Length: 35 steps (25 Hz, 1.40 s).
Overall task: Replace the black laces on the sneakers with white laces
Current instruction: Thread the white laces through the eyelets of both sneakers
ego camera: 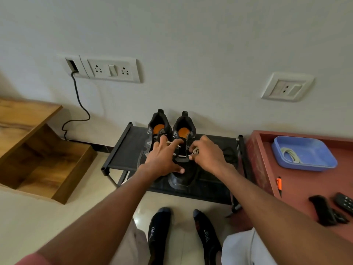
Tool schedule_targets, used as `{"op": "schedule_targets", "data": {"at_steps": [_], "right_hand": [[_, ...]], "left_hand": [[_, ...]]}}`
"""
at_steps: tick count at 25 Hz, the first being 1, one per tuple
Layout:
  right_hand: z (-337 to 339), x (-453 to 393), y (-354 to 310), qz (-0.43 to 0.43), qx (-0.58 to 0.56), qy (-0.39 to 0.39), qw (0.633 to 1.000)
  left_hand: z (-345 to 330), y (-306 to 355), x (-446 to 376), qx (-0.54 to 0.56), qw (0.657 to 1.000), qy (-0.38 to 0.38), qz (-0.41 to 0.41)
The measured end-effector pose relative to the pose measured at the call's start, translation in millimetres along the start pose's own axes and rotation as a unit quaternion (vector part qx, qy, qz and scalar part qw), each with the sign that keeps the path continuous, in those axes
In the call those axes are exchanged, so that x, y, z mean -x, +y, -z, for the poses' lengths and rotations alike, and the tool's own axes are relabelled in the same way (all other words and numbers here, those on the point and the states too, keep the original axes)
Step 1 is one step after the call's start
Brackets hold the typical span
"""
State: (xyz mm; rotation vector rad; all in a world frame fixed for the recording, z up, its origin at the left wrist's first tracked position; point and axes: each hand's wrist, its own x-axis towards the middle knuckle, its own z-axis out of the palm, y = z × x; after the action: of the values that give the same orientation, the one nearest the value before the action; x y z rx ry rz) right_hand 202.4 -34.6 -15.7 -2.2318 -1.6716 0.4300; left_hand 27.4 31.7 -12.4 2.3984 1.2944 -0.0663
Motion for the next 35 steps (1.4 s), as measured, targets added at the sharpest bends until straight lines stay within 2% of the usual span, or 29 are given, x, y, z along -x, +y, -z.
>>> {"op": "schedule_targets", "data": {"at_steps": [6,9,13,15,17,21,24,26,29,33,35], "right_hand": [[1.6,-5.2,5.9,-0.017,0.024,-0.03,0.999],[10.0,-5.2,16.6,-0.078,0.044,-0.007,0.996],[33.0,-1.0,45.2,-0.21,0.081,0.026,0.974],[36.2,4.0,49.2,-0.234,0.095,0.02,0.967],[35.3,6.0,43.7,-0.223,0.094,0.027,0.97],[33.3,4.8,40.8,-0.16,-0.017,-0.007,0.987],[41.2,5.4,26.7,-0.133,-0.2,0.024,0.971],[49.1,9.1,6.0,-0.103,-0.332,0.03,0.937],[62.6,13.6,-17.5,-0.064,-0.444,0.061,0.892],[99.9,23.1,-42.7,-0.03,-0.51,0.127,0.85],[130.1,28.6,-58.9,-0.012,-0.516,0.153,0.843]], "left_hand": [[-1.3,-8.6,-17.4,-0.057,0.998,-0.017,-0.02],[-3.1,-7.0,-15.8,-0.066,0.998,-0.003,-0.015],[-0.9,-6.8,-14.4,-0.052,0.999,-0.004,-0.013],[-0.2,-4.8,-14.2,-0.05,0.999,-0.006,-0.013],[0.4,-3.6,-12.3,-0.046,0.999,-0.005,-0.012],[2.5,-8.9,-14.9,-0.023,0.999,-0.021,-0.028],[8.8,-6.6,-13.2,0.102,0.994,-0.009,-0.047],[21.9,2.3,-12.7,0.208,0.977,0.047,-0.029],[45.7,16.0,-8.9,0.32,0.938,0.13,0.015],[77.3,29.2,20.4,0.5,0.846,0.186,-0.022],[105.9,44.3,35.1,0.542,0.81,0.219,-0.056]]}}
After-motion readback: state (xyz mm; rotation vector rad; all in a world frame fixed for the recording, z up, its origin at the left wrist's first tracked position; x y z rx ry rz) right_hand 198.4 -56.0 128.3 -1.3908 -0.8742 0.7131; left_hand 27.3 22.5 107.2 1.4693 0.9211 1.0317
